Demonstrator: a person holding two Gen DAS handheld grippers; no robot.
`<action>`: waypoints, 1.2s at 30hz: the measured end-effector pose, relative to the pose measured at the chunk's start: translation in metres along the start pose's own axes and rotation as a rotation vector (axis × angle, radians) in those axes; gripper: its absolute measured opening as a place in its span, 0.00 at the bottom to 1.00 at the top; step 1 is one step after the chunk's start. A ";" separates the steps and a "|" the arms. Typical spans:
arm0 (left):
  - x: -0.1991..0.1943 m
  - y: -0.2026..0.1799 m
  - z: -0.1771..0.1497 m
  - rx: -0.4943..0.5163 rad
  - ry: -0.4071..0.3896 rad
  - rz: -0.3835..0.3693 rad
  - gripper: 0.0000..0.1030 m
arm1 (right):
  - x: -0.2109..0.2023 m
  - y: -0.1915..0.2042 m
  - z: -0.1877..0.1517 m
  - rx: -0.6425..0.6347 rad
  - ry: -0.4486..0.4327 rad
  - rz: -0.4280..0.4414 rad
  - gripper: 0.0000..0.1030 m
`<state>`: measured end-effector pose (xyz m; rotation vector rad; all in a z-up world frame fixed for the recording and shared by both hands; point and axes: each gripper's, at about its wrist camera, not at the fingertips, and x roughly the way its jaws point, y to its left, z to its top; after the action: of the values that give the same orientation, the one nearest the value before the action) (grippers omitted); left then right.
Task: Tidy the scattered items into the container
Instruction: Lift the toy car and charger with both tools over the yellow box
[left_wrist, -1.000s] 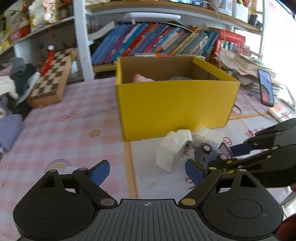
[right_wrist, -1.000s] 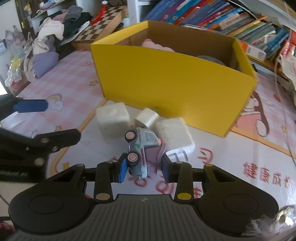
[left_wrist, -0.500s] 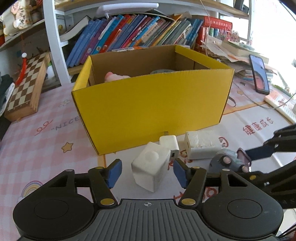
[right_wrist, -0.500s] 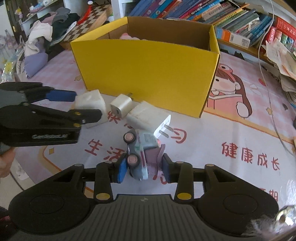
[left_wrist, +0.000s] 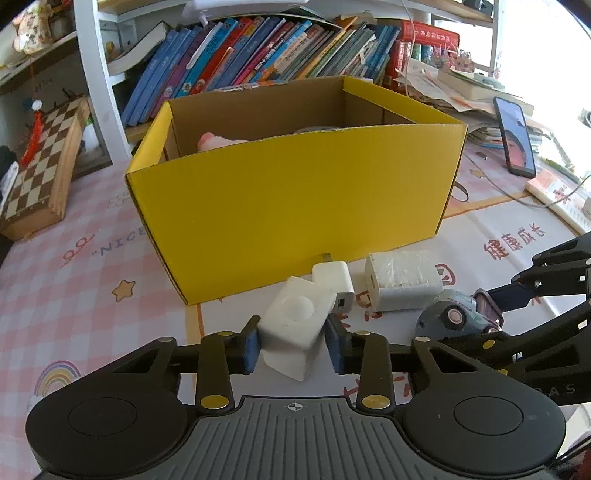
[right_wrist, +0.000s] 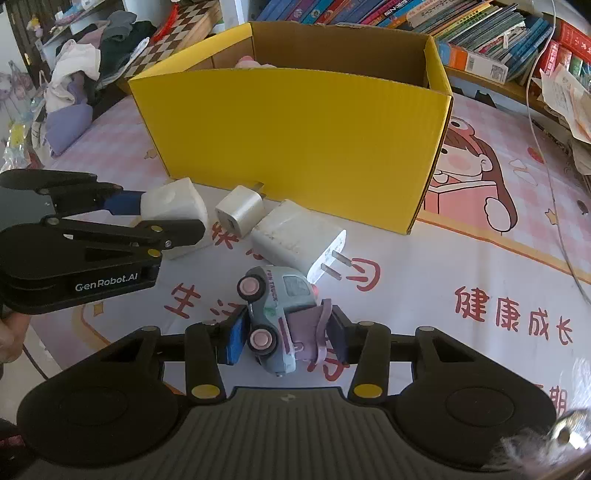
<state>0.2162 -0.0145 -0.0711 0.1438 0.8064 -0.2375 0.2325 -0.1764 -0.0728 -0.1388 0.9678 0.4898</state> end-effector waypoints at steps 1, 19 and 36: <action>-0.001 0.002 0.000 -0.008 0.003 -0.005 0.29 | -0.001 0.000 0.000 -0.001 0.000 0.006 0.41; -0.082 0.015 0.065 -0.020 -0.254 -0.057 0.24 | -0.095 -0.024 0.059 0.058 -0.280 0.136 0.41; 0.002 0.041 0.121 0.052 -0.056 0.015 0.24 | -0.042 -0.066 0.178 -0.038 -0.296 0.135 0.41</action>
<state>0.3129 -0.0015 0.0115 0.1918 0.7430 -0.2472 0.3776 -0.1901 0.0557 -0.0334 0.6811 0.6338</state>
